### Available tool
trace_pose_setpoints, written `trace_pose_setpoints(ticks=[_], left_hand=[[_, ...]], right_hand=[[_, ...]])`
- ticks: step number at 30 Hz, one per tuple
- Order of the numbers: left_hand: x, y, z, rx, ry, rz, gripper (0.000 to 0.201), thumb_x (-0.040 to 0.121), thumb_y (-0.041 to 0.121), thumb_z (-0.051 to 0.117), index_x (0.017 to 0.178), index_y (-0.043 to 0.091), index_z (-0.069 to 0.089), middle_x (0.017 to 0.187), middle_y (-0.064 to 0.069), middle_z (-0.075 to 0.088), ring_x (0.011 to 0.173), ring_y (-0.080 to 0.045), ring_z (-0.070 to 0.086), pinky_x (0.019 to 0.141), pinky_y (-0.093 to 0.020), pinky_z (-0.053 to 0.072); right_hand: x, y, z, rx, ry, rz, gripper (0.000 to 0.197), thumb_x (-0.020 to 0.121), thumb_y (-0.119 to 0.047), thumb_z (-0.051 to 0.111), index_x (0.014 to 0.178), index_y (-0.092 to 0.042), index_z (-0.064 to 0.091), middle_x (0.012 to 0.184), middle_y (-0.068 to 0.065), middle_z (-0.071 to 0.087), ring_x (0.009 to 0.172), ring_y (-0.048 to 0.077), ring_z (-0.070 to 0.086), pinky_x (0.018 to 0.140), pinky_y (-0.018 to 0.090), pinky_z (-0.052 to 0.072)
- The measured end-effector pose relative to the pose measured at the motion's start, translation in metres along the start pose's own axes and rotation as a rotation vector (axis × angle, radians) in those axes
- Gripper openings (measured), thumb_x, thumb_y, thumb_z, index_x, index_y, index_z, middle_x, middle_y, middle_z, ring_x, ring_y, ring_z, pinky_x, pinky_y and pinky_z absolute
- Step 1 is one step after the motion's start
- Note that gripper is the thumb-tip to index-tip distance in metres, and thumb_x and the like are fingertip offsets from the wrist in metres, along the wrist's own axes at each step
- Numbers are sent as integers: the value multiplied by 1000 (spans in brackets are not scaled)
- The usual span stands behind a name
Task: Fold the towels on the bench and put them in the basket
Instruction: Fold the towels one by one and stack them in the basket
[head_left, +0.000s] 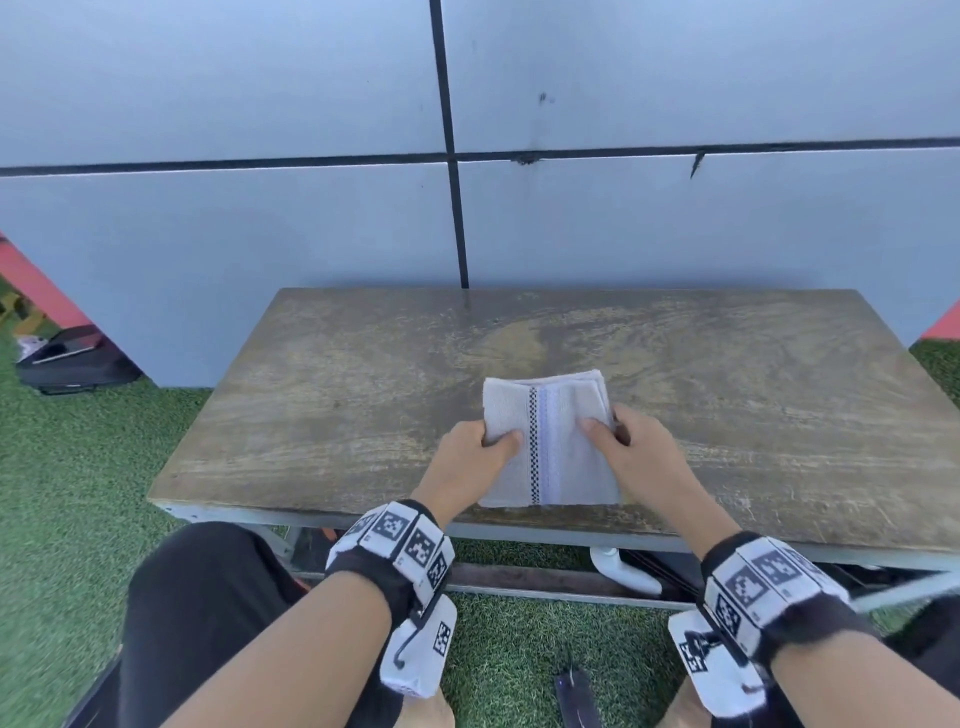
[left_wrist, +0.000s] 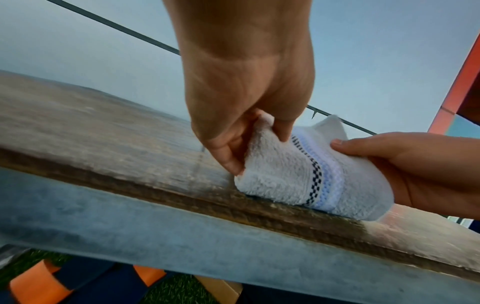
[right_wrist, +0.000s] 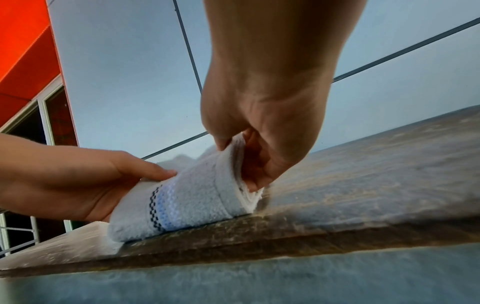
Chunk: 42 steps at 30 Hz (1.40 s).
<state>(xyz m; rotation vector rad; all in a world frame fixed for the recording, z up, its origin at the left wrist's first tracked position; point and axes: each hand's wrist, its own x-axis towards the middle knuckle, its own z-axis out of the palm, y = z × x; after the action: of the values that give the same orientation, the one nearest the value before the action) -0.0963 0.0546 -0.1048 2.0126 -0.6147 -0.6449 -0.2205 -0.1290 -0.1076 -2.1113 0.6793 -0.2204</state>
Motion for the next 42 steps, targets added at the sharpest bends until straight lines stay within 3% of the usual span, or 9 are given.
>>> trace_pose_setpoints(ticks=[5, 10, 16, 24, 28, 31, 34, 37, 42], left_hand=[[24, -2, 10, 89, 147, -26, 43, 100, 44, 48, 72, 15, 36, 65, -4, 44, 54, -19, 40, 52, -28, 31], [39, -8, 19, 336, 187, -58, 49, 99, 55, 42, 66, 20, 35, 66, 1, 49, 63, -24, 51, 61, -35, 41], [39, -3, 25, 444, 270, -80, 50, 103, 52, 36, 67, 18, 40, 69, 0, 53, 61, -19, 50, 58, -33, 37], [51, 0, 22, 383, 276, -166, 53, 101, 56, 36, 64, 19, 44, 71, -3, 57, 66, -25, 57, 60, -33, 42], [53, 8, 17, 387, 341, -101, 38, 100, 52, 42, 86, 17, 46, 93, -4, 55, 77, -26, 57, 69, -39, 47], [46, 11, 14, 407, 480, 190, 26, 96, 42, 52, 102, 18, 43, 108, -3, 39, 85, -24, 50, 76, -38, 48], [29, 7, 19, 621, 327, 381, 35, 92, 51, 50, 114, 24, 44, 126, -3, 33, 112, -21, 39, 95, -39, 39], [19, -5, 22, 823, 31, 343, 52, 91, 62, 43, 137, 37, 35, 152, -7, 14, 137, -29, 16, 111, -50, 21], [22, -11, 10, 778, 252, 128, 56, 100, 51, 40, 149, 28, 24, 161, -12, -8, 146, -35, -1, 113, -57, 17]], right_hand=[[23, -1, 5, -84, -12, 84, 31, 104, -34, 45, 91, -6, 48, 77, 4, 48, 64, 18, 42, 54, 28, 29], [34, 7, 12, -90, 6, 171, 31, 105, -29, 42, 80, -12, 38, 74, 3, 43, 59, 16, 37, 52, 28, 28], [36, 10, 15, -87, 56, 190, 31, 104, -32, 42, 80, -14, 41, 80, 7, 52, 61, 17, 45, 52, 30, 33], [43, 6, 17, -169, 69, 247, 30, 101, -39, 46, 101, -9, 44, 96, 13, 58, 75, 25, 57, 57, 36, 45], [43, -3, 8, -462, 140, 44, 35, 96, -36, 50, 122, -16, 38, 122, 9, 47, 107, 30, 53, 75, 40, 47], [46, 0, 0, -605, -17, -199, 44, 99, -33, 44, 141, -29, 34, 151, 2, 30, 136, 26, 32, 105, 47, 41], [42, 4, -3, -667, -87, -169, 37, 100, -39, 39, 136, -29, 38, 143, 1, 42, 133, 25, 36, 107, 44, 36], [35, -1, -6, -808, -37, -141, 30, 92, -45, 39, 114, -24, 44, 127, 6, 53, 119, 27, 45, 100, 43, 40], [24, -15, -11, -966, -35, 10, 43, 83, -58, 36, 94, -21, 54, 115, 9, 52, 111, 29, 49, 95, 46, 41]])
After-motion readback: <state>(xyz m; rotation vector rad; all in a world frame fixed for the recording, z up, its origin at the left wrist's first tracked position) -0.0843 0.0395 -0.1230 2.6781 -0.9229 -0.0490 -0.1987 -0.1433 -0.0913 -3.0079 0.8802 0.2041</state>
